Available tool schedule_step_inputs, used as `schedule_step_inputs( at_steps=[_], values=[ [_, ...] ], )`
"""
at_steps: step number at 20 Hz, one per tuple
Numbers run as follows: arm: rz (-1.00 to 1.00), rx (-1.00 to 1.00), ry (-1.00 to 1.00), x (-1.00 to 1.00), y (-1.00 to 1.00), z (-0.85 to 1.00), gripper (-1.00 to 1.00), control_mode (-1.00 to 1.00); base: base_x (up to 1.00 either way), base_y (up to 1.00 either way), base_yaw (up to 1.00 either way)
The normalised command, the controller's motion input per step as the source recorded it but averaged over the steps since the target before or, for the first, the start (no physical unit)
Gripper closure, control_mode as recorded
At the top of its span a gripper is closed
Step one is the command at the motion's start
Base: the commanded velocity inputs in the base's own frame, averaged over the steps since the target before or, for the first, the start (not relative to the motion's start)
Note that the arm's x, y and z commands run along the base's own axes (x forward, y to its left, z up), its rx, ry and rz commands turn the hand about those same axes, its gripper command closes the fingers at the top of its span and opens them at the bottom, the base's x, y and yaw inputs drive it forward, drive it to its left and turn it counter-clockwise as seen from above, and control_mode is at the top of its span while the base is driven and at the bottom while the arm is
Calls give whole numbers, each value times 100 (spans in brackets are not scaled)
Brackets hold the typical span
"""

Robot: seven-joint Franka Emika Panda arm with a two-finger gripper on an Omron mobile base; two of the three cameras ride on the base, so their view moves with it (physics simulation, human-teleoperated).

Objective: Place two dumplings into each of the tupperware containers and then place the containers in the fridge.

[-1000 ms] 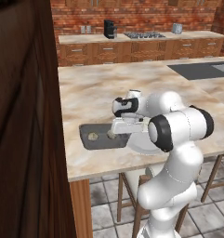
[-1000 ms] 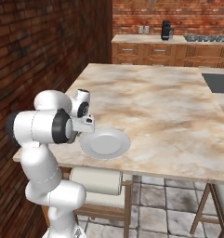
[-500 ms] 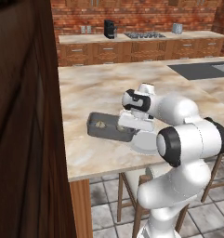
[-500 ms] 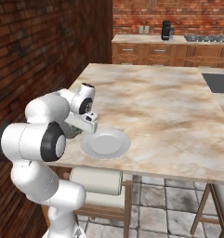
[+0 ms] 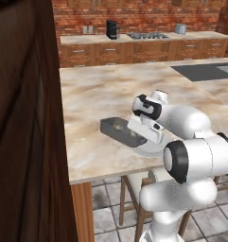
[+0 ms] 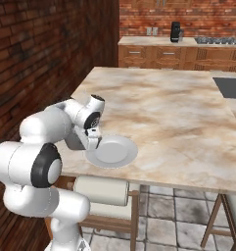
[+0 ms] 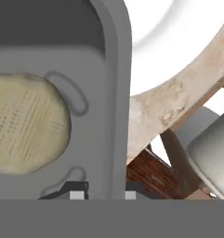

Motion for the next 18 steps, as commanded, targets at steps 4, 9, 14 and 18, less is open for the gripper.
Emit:
schedule_step_inputs(
  at_steps=[4,9,14,18],
  values=[
    [-60,-29,4,-21,63,60,100,-100,0,0,0],
    [-55,-32,5,-19,42,61,100,-100,0,0,0],
    [-38,-4,23,-52,-51,45,100,-100,0,0,0],
    [-4,0,7,-48,-76,2,100,-100,0,0,0]
  ],
)
